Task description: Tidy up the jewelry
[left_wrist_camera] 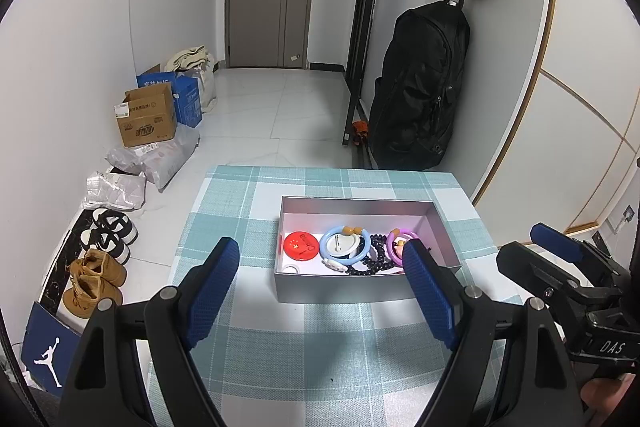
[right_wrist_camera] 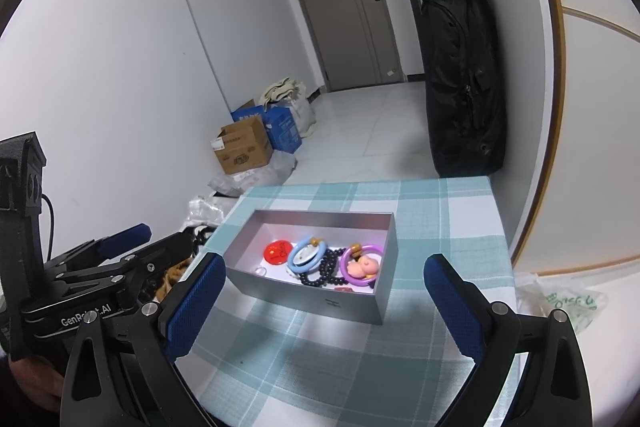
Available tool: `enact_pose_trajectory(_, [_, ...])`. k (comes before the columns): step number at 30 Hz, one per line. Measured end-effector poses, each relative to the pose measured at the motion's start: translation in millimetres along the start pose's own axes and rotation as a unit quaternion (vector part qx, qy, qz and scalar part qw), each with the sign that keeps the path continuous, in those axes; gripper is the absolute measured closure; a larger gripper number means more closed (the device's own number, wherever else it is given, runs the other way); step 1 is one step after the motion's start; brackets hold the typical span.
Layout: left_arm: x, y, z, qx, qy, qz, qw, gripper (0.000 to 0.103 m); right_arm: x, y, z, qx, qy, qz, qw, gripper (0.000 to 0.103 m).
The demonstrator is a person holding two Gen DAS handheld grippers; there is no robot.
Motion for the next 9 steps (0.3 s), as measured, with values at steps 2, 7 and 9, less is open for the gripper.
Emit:
enact_pose_trajectory(2, [-0.2, -0.2, -0.3, -0.001, 0.001, 0.000, 1.0000, 0.023, -1.1, -0.2, -0.2, 0.001, -0.001, 0.001, 1.000, 0.003])
enact_pose_trajectory(7, [0.7, -0.5, -2.8, 0.003, -0.011, -0.001, 0.9999, 0.022, -0.9, 0.7, 0.6, 0.003, -0.002, 0.002, 1.000, 0.003])
enact_pose_trajectory(9, [2.6, 1.0, -6.0, 0.002, -0.018, -0.007, 0.9998, 0.022, -0.8, 1.1, 1.3, 0.004, -0.002, 0.002, 1.000, 0.003])
Point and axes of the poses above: each gripper's, at about its wrist camera, not at the fingertips, and x roughly against the way its jaws point, z to its left, y to its top, the point moved 8 cm from there along -x, roughly the way its jaws point, and after that the axes turned 12 degrees about -z, right-handed, at the moved point
